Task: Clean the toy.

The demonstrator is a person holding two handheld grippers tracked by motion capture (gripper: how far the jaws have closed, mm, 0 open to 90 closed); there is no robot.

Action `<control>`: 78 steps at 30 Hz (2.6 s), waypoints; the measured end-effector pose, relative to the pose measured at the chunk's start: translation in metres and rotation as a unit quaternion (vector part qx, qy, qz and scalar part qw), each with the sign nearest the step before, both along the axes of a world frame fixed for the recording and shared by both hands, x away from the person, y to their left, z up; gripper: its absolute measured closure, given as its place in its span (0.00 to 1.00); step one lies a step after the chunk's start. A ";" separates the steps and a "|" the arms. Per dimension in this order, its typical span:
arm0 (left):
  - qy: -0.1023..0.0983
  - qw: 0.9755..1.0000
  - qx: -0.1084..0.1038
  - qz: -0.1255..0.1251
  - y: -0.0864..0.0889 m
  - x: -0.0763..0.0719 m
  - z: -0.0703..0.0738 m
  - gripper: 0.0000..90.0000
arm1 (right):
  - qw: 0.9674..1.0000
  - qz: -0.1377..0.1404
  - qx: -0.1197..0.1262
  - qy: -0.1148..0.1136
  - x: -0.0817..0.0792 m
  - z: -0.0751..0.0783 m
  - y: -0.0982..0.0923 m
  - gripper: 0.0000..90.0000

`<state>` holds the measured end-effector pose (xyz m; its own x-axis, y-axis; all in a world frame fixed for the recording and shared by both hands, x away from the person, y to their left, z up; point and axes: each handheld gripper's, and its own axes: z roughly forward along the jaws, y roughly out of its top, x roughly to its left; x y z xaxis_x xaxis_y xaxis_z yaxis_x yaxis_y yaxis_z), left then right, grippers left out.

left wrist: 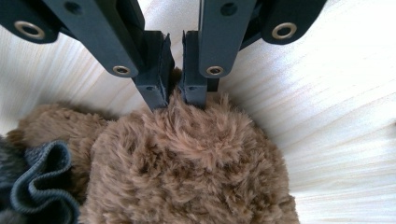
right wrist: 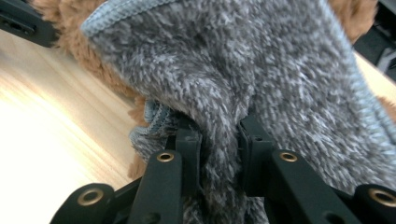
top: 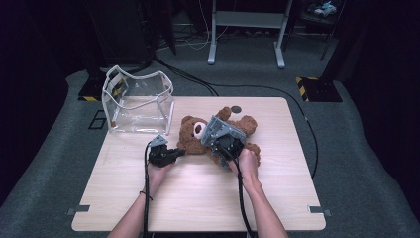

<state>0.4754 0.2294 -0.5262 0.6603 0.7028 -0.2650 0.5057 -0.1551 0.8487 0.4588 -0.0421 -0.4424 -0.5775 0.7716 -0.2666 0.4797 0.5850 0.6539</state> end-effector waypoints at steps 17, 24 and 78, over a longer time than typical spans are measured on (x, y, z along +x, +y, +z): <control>0.002 1.000 0.010 0.000 -0.002 0.000 0.000 0.92 | 0.998 -0.037 -0.034 0.023 -0.029 -0.025 -0.044 0.83; -0.001 1.000 0.008 0.002 -0.002 0.000 0.000 0.92 | 0.999 0.022 -0.032 0.014 -0.023 -0.023 0.001 0.83; -0.002 0.999 0.023 0.028 -0.006 0.000 0.000 0.75 | 0.978 -0.198 0.051 0.033 -0.025 -0.037 -0.158 0.83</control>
<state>0.4751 0.2230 -0.5263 0.6211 0.7496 -0.2287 0.5114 -0.1665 0.8431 0.4334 -0.2005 -0.4796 -0.2421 0.9587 -0.1492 0.6981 0.2789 0.6594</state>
